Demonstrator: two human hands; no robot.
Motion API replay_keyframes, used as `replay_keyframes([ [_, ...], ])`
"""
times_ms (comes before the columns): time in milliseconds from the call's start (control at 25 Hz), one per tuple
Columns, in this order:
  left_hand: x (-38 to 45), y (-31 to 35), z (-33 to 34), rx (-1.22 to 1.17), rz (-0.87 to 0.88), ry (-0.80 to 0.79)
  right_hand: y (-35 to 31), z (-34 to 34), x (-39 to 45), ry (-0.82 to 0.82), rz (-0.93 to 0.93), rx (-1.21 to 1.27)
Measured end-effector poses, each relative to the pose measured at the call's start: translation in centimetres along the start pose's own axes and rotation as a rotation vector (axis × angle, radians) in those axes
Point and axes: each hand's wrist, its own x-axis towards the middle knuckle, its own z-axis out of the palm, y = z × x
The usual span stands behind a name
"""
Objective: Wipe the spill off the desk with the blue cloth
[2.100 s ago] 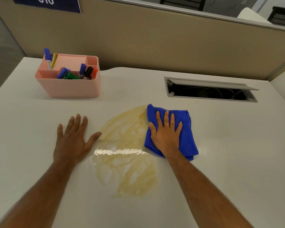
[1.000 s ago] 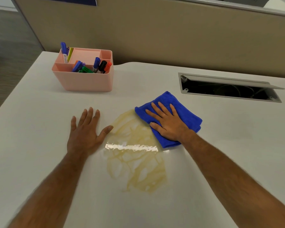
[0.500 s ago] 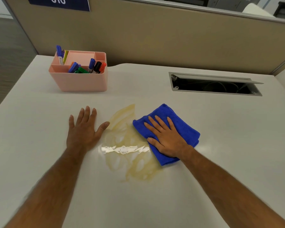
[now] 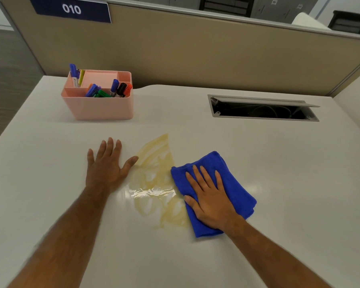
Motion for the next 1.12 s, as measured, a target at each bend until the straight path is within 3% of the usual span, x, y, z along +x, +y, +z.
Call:
replay_keyframes([
  [200,0.2,-0.2,-0.1,-0.003,-0.002,-0.014,-3.6,0.6,0.2,0.059,0.2,0.019],
  [440,0.2,-0.9,0.0,0.009,0.026,0.016,-5.2,0.3,2.8,0.098,0.309,0.038],
  [1120,0.2,-1.0,0.3,0.019,0.026,0.014,-3.4,-2.0,14.9,0.132,0.308,0.044],
])
